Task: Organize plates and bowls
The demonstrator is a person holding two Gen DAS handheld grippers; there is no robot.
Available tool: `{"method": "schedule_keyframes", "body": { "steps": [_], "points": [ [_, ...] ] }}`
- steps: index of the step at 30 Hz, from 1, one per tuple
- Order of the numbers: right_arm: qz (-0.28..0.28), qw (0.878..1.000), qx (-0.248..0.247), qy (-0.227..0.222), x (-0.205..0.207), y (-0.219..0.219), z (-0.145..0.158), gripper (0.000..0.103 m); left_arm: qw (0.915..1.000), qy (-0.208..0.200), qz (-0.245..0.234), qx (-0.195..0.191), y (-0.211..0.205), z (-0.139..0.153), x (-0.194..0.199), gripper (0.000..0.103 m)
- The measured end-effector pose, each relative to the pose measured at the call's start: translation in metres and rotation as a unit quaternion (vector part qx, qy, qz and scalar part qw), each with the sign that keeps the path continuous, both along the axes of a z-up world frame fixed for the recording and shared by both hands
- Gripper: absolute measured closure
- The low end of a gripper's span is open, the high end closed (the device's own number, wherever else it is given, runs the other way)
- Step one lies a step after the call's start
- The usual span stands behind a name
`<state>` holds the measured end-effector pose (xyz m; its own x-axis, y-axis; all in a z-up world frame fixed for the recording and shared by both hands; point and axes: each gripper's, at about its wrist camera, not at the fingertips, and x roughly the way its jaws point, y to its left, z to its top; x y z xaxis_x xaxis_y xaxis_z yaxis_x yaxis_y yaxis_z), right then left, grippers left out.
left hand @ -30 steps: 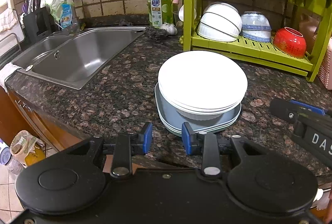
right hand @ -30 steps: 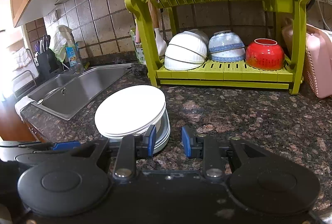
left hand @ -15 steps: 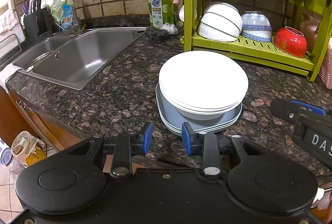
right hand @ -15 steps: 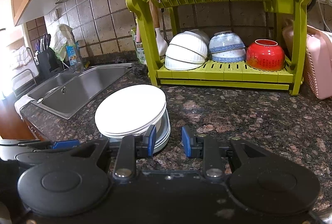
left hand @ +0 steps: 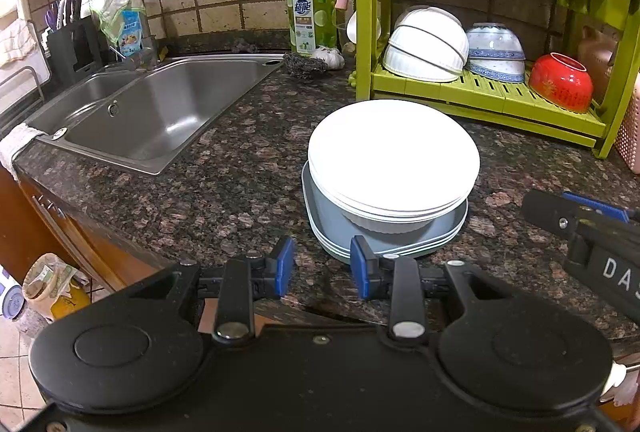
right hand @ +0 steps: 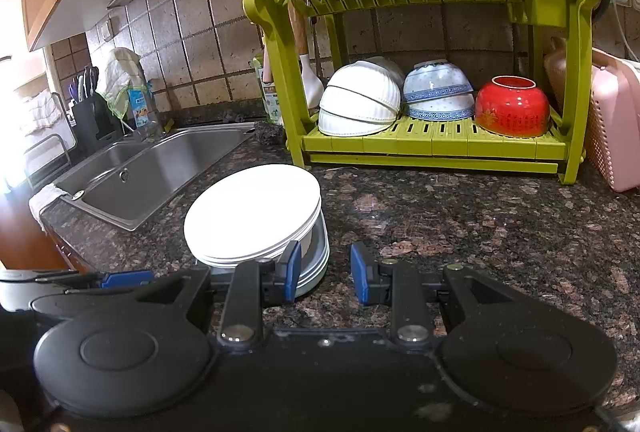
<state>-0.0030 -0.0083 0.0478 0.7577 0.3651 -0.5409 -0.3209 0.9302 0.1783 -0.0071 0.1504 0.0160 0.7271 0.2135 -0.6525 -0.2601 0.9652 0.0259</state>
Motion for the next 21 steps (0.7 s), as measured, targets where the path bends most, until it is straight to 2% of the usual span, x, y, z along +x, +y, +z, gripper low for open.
{"method": "schedule_keyframes", "body": {
  "steps": [21],
  "points": [
    [0.0,1.0,0.0,0.001,-0.0005,0.0,0.0001,0.074,1.0,-0.006,-0.001,0.004,-0.0013,0.0014,-0.0024,0.061]
  ]
}}
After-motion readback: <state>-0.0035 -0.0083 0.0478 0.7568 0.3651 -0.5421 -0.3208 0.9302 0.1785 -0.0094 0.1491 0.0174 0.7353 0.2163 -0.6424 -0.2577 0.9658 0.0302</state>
